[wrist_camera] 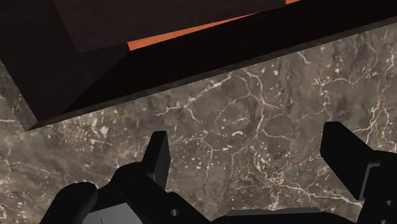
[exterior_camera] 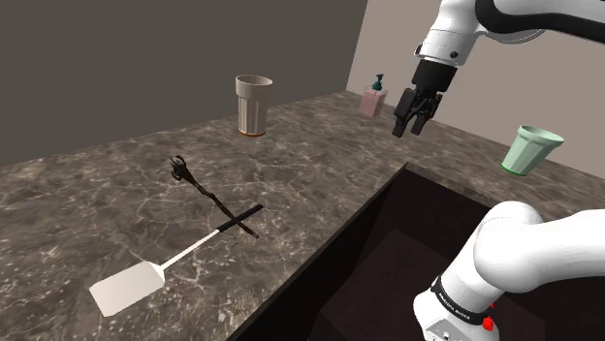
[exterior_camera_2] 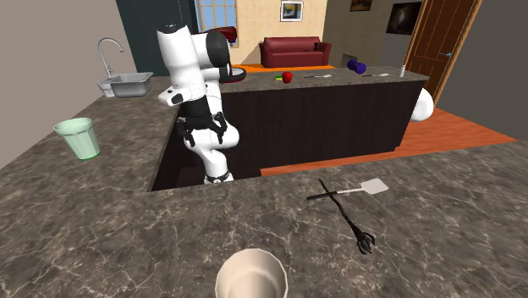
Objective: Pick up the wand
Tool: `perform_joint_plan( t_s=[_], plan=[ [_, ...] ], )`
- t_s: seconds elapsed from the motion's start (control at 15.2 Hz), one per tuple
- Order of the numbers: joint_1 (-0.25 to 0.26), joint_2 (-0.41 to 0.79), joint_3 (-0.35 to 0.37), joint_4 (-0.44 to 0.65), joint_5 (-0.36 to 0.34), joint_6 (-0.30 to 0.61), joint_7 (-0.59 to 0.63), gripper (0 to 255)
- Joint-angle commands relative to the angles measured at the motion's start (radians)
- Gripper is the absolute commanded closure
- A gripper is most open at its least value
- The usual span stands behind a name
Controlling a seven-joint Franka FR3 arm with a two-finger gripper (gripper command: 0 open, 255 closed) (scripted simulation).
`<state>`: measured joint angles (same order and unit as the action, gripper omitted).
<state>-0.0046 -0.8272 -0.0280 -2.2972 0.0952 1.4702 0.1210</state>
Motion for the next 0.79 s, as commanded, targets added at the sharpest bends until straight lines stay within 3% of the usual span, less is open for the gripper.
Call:
perform_joint_plan(
  t_s=[0.0, 0.73],
  plan=[
    [0.000, 0.000, 0.000, 0.000, 0.000, 0.000, 0.000, 0],
    [0.070, 0.260, 0.210, 0.109, 0.085, 0.168, 0.158, 0]
  ],
)
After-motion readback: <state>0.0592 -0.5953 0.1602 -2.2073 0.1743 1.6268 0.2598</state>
